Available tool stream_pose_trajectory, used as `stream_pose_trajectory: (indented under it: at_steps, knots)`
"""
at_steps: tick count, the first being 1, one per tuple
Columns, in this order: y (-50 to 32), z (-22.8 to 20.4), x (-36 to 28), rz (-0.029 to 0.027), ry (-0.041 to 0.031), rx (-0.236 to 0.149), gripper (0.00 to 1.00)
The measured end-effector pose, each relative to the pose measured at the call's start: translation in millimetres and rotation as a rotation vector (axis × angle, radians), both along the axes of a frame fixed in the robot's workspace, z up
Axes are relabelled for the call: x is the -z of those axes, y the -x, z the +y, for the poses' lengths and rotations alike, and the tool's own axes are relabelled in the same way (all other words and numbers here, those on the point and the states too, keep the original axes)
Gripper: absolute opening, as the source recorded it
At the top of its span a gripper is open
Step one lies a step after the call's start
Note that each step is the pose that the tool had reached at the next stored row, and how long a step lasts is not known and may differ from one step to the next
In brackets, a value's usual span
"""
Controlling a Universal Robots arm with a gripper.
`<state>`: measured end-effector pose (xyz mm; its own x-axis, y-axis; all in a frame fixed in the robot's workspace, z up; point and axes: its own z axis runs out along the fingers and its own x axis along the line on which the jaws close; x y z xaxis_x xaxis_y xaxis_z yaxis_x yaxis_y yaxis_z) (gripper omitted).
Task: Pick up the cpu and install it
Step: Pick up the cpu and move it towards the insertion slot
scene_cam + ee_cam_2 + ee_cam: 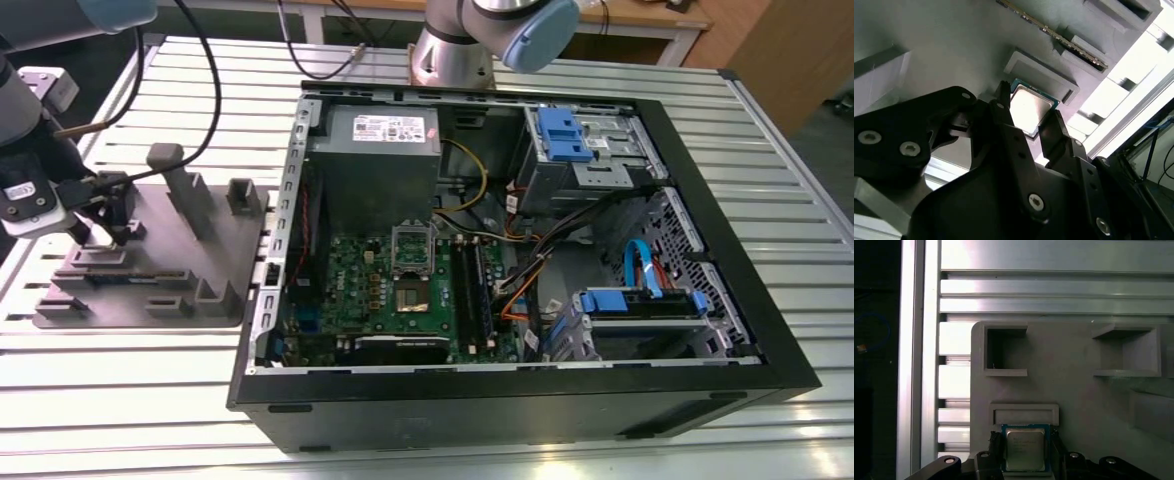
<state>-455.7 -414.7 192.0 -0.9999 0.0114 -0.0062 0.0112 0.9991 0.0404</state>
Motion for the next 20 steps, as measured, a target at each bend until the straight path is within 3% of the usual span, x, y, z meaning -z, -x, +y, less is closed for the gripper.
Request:
stream_pose_trajectory:
  at_steps: [20]
  knots:
    - [0.0, 0.0, -4.2, 0.0002, 0.0001, 0.000, 0.47]
